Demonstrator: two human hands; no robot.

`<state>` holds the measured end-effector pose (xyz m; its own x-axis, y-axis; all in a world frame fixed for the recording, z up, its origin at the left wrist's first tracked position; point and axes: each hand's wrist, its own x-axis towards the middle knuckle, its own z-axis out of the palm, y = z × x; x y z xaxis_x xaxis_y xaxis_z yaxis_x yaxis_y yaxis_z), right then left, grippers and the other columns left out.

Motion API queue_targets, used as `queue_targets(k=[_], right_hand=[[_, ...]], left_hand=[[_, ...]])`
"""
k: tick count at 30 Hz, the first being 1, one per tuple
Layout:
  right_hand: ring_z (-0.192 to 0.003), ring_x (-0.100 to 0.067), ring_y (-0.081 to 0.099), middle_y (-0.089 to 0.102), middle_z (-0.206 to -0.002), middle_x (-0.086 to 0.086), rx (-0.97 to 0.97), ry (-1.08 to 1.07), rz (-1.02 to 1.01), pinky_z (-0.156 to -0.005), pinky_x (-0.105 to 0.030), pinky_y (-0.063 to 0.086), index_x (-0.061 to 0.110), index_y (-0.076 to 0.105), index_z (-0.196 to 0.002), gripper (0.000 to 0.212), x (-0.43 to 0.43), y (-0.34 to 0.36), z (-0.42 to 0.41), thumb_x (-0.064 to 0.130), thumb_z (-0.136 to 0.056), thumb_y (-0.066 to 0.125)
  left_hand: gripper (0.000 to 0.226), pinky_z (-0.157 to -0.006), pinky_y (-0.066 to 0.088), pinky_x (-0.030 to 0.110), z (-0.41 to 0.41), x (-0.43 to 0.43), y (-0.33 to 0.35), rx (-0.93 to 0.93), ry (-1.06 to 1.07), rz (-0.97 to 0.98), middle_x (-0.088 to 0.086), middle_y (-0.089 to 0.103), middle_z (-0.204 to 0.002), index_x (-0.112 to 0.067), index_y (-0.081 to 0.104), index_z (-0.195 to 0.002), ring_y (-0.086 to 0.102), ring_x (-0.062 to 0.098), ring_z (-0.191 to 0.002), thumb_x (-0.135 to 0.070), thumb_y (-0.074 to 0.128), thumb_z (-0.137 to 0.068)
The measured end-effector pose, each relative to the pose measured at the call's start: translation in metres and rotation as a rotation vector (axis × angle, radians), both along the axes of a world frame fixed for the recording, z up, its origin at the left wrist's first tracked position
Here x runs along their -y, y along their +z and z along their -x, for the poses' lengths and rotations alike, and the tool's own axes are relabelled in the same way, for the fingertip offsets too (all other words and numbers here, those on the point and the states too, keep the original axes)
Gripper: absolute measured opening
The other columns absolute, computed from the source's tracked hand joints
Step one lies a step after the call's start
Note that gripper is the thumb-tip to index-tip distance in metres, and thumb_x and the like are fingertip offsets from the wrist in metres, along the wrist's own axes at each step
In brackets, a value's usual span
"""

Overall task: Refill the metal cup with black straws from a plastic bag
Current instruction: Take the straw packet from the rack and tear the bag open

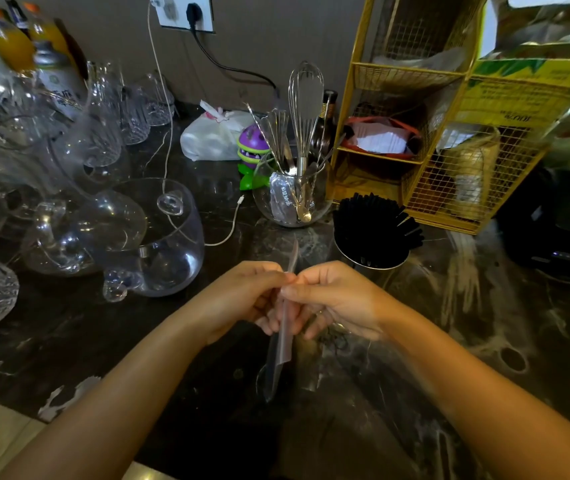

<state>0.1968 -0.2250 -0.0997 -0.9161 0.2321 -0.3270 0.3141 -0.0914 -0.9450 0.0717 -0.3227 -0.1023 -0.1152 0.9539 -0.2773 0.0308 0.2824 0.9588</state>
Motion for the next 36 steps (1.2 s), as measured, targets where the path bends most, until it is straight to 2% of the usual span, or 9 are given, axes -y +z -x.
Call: queue_targets(k=[4, 8, 13, 20, 24, 28, 32, 34, 36], right_hand=[[-0.055, -0.010, 0.062, 0.062, -0.072, -0.010, -0.027, -0.022, 0.036, -0.044, -0.016, 0.049, 0.008, 0.058, -0.073, 0.016, 0.000, -0.001, 0.000, 0.015, -0.086, 0.053], [-0.055, -0.009, 0.061, 0.060, -0.072, -0.010, -0.038, -0.033, 0.041, -0.043, -0.016, 0.048, 0.007, 0.057, -0.076, 0.013, -0.001, -0.001, 0.000, 0.014, -0.086, 0.052], [-0.050, -0.008, 0.060, 0.061, -0.063, -0.004, -0.052, -0.036, 0.026, -0.042, -0.015, 0.049, 0.008, 0.058, -0.071, 0.012, 0.000, -0.001, 0.001, 0.012, -0.083, 0.056], [-0.050, -0.007, 0.060, 0.059, -0.067, -0.007, -0.058, -0.095, 0.048, -0.040, -0.014, 0.044, 0.015, 0.059, -0.065, 0.020, -0.001, 0.000, 0.000, 0.013, -0.084, 0.055], [-0.048, -0.008, 0.059, 0.062, -0.062, -0.004, -0.077, -0.143, 0.071, -0.039, -0.013, 0.040, 0.015, 0.058, -0.062, 0.024, 0.000, 0.001, 0.001, 0.010, -0.085, 0.052], [-0.057, -0.021, 0.057, 0.063, -0.065, -0.009, -0.152, -0.196, 0.111, -0.039, -0.013, 0.038, 0.016, 0.062, -0.059, 0.029, 0.002, -0.002, 0.003, 0.009, -0.085, 0.050], [-0.065, -0.031, 0.055, 0.062, -0.063, -0.011, -0.202, -0.239, 0.130, -0.044, -0.017, 0.038, 0.014, 0.060, -0.059, 0.027, 0.004, -0.005, 0.004, 0.009, -0.084, 0.051], [-0.056, -0.023, 0.057, 0.060, -0.058, -0.007, -0.225, -0.296, 0.208, -0.046, -0.019, 0.037, 0.015, 0.056, -0.055, 0.031, 0.002, -0.003, 0.002, 0.007, -0.084, 0.049], [-0.041, -0.009, 0.052, 0.055, -0.045, 0.002, -0.220, -0.348, 0.217, -0.039, -0.016, 0.032, 0.014, 0.051, -0.052, 0.036, -0.001, 0.000, -0.002, 0.003, -0.085, 0.045]], left_hand=[[0.026, -0.051, 0.046, 0.022, 0.000, -0.002, 0.001, -0.001, -0.018, -0.006, 0.003, 0.060, -0.058, -0.013, 0.058, -0.071, 0.055, 0.018, -0.057, -0.025, 0.042, -0.088], [0.031, -0.051, 0.046, 0.022, 0.000, -0.002, 0.001, -0.007, -0.046, -0.022, 0.002, 0.061, -0.057, -0.011, 0.058, -0.072, 0.055, 0.016, -0.056, -0.037, 0.045, -0.080], [0.032, -0.051, 0.046, 0.023, -0.003, -0.004, 0.001, -0.030, -0.062, -0.029, 0.000, 0.062, -0.053, -0.012, 0.058, -0.069, 0.055, 0.016, -0.054, -0.034, 0.042, -0.086], [0.034, -0.054, 0.045, 0.022, -0.002, -0.003, -0.003, -0.027, 0.006, -0.092, 0.000, 0.061, -0.057, -0.009, 0.058, -0.069, 0.053, 0.018, -0.058, -0.026, 0.037, -0.089], [0.030, -0.052, 0.045, 0.018, -0.004, -0.002, -0.003, -0.015, 0.051, -0.139, 0.008, 0.057, -0.061, -0.013, 0.052, -0.062, 0.050, 0.027, -0.062, -0.028, 0.040, -0.084], [0.029, -0.049, 0.042, 0.013, -0.011, -0.003, 0.001, 0.034, 0.107, -0.196, 0.016, 0.047, -0.061, -0.005, 0.047, -0.065, 0.049, 0.011, -0.048, -0.015, 0.035, -0.089], [0.025, -0.051, 0.044, 0.014, -0.011, -0.002, -0.001, 0.078, 0.131, -0.203, 0.022, 0.047, -0.069, 0.000, 0.053, -0.076, 0.048, 0.020, -0.056, -0.017, 0.037, -0.088], [0.031, -0.054, 0.047, 0.018, -0.010, -0.001, -0.001, 0.148, 0.160, -0.215, 0.020, 0.052, -0.066, -0.006, 0.052, -0.063, 0.054, 0.019, -0.059, -0.021, 0.040, -0.088], [0.035, -0.054, 0.048, 0.020, -0.007, 0.001, 0.001, 0.173, 0.178, -0.223, 0.004, 0.054, -0.056, -0.019, 0.052, -0.052, 0.052, 0.013, -0.054, -0.023, 0.043, -0.086]])
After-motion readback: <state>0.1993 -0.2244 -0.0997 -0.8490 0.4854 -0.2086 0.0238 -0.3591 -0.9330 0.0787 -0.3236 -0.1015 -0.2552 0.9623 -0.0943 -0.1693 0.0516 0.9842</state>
